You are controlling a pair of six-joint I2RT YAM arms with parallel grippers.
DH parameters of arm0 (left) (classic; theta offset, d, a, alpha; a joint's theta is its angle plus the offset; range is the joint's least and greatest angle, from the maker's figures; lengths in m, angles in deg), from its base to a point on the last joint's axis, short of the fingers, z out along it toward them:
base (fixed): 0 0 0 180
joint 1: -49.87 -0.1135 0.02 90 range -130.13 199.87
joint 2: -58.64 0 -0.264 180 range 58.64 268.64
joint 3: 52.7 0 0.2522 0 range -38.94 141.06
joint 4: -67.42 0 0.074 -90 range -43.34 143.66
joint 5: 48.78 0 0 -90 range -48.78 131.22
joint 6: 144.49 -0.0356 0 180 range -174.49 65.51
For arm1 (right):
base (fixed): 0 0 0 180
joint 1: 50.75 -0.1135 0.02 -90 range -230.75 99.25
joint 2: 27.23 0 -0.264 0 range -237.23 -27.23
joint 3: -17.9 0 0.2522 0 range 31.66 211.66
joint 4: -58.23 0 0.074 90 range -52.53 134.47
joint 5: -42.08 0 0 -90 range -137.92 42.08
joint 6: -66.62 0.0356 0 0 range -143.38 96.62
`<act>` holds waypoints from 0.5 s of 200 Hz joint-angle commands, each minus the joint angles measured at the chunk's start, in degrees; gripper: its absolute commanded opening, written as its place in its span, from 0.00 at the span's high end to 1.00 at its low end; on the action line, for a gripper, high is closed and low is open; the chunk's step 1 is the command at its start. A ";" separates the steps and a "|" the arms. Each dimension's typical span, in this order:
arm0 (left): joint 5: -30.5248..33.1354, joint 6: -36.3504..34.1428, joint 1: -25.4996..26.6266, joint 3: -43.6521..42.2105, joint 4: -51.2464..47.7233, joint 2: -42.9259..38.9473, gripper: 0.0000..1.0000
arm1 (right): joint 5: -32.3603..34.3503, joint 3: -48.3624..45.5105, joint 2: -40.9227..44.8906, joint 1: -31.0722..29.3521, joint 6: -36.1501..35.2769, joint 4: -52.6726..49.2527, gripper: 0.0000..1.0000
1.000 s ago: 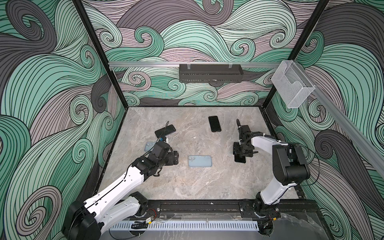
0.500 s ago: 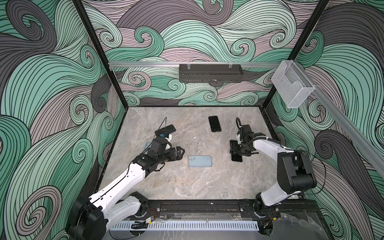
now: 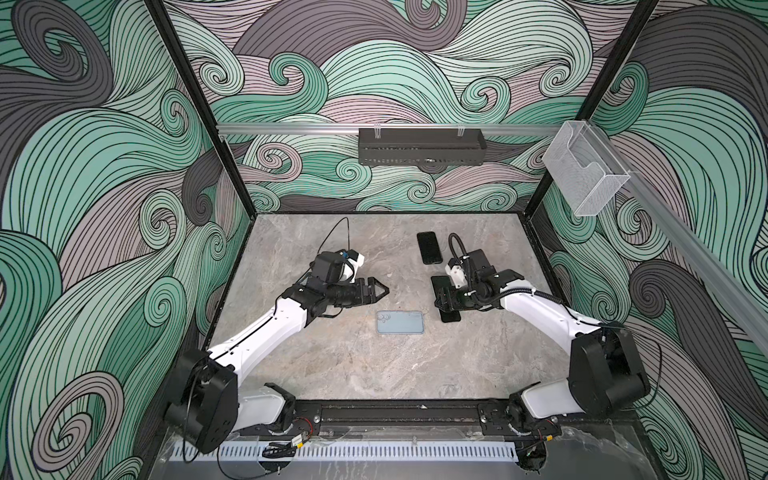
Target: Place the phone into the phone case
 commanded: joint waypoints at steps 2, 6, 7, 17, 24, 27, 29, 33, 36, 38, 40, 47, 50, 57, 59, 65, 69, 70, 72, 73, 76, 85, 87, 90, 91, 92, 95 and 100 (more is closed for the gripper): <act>-7.17 -0.20 -0.55 2.64 2.29 3.06 0.18 | -2.74 2.02 1.92 -2.49 -1.54 2.49 0.84; -7.19 -0.14 -0.56 2.86 2.53 3.43 0.18 | -2.75 2.11 1.97 -2.97 -1.70 2.56 0.85; -7.27 -0.15 -0.59 2.89 2.54 3.51 0.18 | -2.77 2.15 2.03 -3.08 -1.76 2.59 0.85; -7.93 -0.32 -0.70 3.48 2.79 4.35 0.18 | -2.74 2.26 2.10 -4.27 -2.36 2.78 0.85; -8.64 -0.57 -0.70 4.00 2.64 4.89 0.18 | -2.62 2.26 2.27 -5.16 -2.67 3.04 0.85; -9.07 -0.67 -0.68 4.26 2.63 5.12 0.19 | -2.57 2.20 2.36 -5.53 -2.82 3.21 0.85; -9.30 -0.68 -0.70 4.38 2.68 5.23 0.19 | -2.58 2.26 2.40 -5.77 -2.90 3.35 0.85; -9.77 -0.75 -0.70 4.67 2.64 5.57 0.19 | -2.56 2.28 2.64 -6.24 -3.08 3.46 0.85; -10.15 -0.83 -0.66 4.89 2.64 5.61 0.19 | -2.60 2.23 2.77 -6.61 -3.20 3.65 0.85; -10.56 -0.85 -0.67 5.00 2.62 5.62 0.20 | -2.61 2.20 2.84 -6.97 -3.31 3.72 0.85; -10.85 -0.97 -0.70 5.16 2.50 5.62 0.20 | -2.61 2.26 2.92 -7.23 -3.42 3.87 0.85; -11.81 -1.26 -0.62 5.72 2.28 7.61 0.21 | -2.53 2.14 3.35 -8.19 -3.73 4.37 0.85; -12.16 -1.31 -0.69 5.92 2.10 7.91 0.22 | -2.48 2.11 3.53 -8.58 -3.83 4.55 0.85; -12.76 -1.39 -0.70 6.33 1.86 8.49 0.23 | -2.28 2.13 3.91 -9.47 -4.06 5.04 0.85; -12.79 -1.45 -0.70 6.39 1.88 8.62 0.23 | -2.26 2.15 4.04 -9.71 -4.14 5.19 0.85; -13.07 -1.39 -0.65 6.61 1.77 8.95 0.25 | -2.22 2.12 4.40 -10.36 -4.19 5.55 0.85; -13.29 -1.39 -0.65 6.70 1.76 9.18 0.26 | -2.10 2.18 4.61 -10.81 -4.21 5.84 0.85; -13.40 -1.34 -0.68 6.70 1.85 9.20 0.26 | -2.09 2.18 4.63 -10.91 -4.20 5.90 0.85; -13.48 -1.31 -0.68 6.71 1.89 9.28 0.27 | -2.06 2.19 4.71 -11.05 -4.26 6.04 0.85; -13.58 -1.30 -0.60 6.71 1.87 9.34 0.27 | -2.03 2.19 4.76 -11.12 -4.23 6.14 0.85; -13.79 -1.24 -0.63 6.79 1.91 9.50 0.28 | -1.92 2.30 4.88 -11.42 -4.27 6.21 0.85; -14.23 -1.21 -0.68 6.98 1.85 9.81 0.29 | -1.67 2.50 5.08 -12.12 -4.28 6.63 0.85; -14.34 -1.19 -0.70 7.02 1.85 9.94 0.30 | -1.65 2.60 5.08 -12.28 -4.24 6.73 0.85; -14.44 -1.21 -0.64 7.07 1.84 10.00 0.30 | -1.63 2.68 5.15 -12.45 -4.26 6.81 0.85; -14.50 -1.21 -0.67 7.06 1.89 10.05 0.30 | -1.64 2.74 5.16 -12.52 -4.27 6.83 0.85; -14.53 -1.21 -0.69 7.06 1.87 10.12 0.30 | -1.60 2.77 5.17 -12.60 -4.28 6.84 0.85; -14.65 -1.21 -0.64 7.13 1.83 10.26 0.30 | -1.56 2.85 5.17 -12.79 -4.36 6.88 0.85; -14.59 -1.13 -0.64 7.15 1.64 10.40 0.31 | -1.56 3.04 5.13 -13.20 -4.45 6.99 0.85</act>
